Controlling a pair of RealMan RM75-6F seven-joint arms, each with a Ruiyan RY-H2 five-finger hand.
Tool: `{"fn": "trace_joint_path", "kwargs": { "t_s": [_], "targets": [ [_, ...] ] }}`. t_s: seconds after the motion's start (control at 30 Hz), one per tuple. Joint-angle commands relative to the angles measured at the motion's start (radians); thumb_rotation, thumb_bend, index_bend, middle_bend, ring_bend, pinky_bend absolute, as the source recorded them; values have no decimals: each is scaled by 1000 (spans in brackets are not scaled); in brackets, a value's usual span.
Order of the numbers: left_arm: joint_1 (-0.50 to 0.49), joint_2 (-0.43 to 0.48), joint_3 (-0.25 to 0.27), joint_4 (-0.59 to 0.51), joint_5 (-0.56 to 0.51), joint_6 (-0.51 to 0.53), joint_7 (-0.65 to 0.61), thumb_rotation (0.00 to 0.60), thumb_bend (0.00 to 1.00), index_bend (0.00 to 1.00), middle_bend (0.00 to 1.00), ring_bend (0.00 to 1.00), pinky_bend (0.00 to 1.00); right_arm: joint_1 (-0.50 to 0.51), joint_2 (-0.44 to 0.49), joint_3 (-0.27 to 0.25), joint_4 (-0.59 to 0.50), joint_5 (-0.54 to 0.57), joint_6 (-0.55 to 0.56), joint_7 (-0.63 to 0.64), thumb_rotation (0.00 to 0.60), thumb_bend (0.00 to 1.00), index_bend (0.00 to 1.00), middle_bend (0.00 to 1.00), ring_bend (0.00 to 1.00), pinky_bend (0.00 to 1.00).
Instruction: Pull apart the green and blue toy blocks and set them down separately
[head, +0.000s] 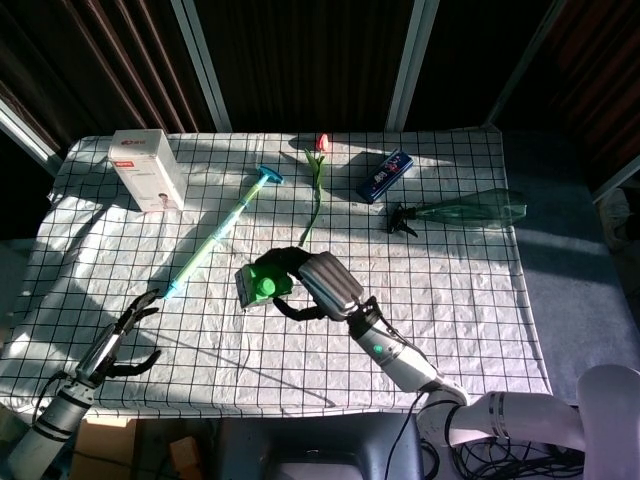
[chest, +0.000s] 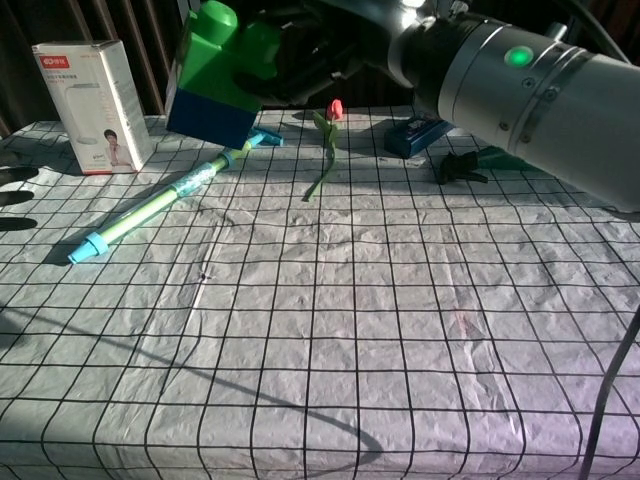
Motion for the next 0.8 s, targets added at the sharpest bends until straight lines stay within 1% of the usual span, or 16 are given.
{"fn": "trace_joint_path", "kwargs": {
  "t_s": [0.03,0.17,0.37,0.63,0.8],
  "targets": [
    [-66,-83,-20,19,11,13,-218,600,329,0,0,0,110,4,-20,30,-24,49,-10,40,600,412,946,731,638,591],
    [-97,-130,-65,9,-40,-20,-256,600,325,0,0,0,99,15,-53,36,-24,85,-22,38,600,412,948,733,642,595],
    [-130,-177,-94,-16,-60,-41,-245,600,319,0,0,0,82,32,-110,48,8,126,-24,29,600,412,952,736,649,605],
    [-152,-206,-90,-44,-50,-43,-197,600,316,0,0,0,78,45,-156,62,25,141,-7,4,600,412,955,738,654,614],
    [-164,-222,-104,-57,-74,-62,-168,600,318,0,0,0,78,54,-175,72,23,174,-22,-1,600,412,955,738,654,615]
  ]
}}
